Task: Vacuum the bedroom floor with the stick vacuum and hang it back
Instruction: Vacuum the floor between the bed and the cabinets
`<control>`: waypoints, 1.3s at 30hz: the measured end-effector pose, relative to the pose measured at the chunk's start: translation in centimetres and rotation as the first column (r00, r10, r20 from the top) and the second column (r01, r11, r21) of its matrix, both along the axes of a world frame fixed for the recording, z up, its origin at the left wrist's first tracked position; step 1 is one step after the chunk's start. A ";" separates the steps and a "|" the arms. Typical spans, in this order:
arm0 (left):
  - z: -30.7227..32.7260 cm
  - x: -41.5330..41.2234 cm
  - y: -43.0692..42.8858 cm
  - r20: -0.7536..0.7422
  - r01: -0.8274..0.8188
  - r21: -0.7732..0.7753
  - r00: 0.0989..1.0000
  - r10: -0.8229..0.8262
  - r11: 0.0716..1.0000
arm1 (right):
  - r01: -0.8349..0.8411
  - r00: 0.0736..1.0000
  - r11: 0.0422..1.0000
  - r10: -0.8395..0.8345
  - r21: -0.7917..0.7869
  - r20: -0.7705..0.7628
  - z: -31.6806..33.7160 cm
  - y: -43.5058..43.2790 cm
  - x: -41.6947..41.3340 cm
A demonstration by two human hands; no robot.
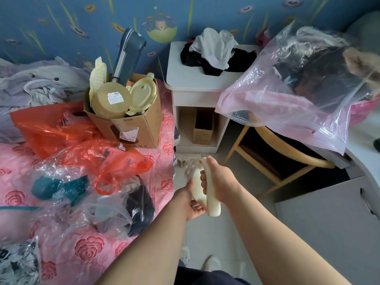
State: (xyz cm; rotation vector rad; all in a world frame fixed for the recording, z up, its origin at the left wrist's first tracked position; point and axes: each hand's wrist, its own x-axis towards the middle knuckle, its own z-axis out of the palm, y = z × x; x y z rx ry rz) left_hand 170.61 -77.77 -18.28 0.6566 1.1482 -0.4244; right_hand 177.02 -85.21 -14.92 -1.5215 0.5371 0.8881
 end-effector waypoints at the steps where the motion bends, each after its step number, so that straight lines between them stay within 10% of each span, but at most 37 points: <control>1: 0.0 0.0 0.1 -0.001 0.006 0.001 1.000 -0.006 1.000 | 0.003 1.000 1.000 -0.003 -0.001 -0.001 0.0 0.2 0.0; 39: -1.3 -2.7 -5.8 0.019 -0.084 -0.026 0.996 0.084 0.996 | -0.096 0.995 0.995 0.096 -0.019 -0.005 0.3 -5.6 -2.3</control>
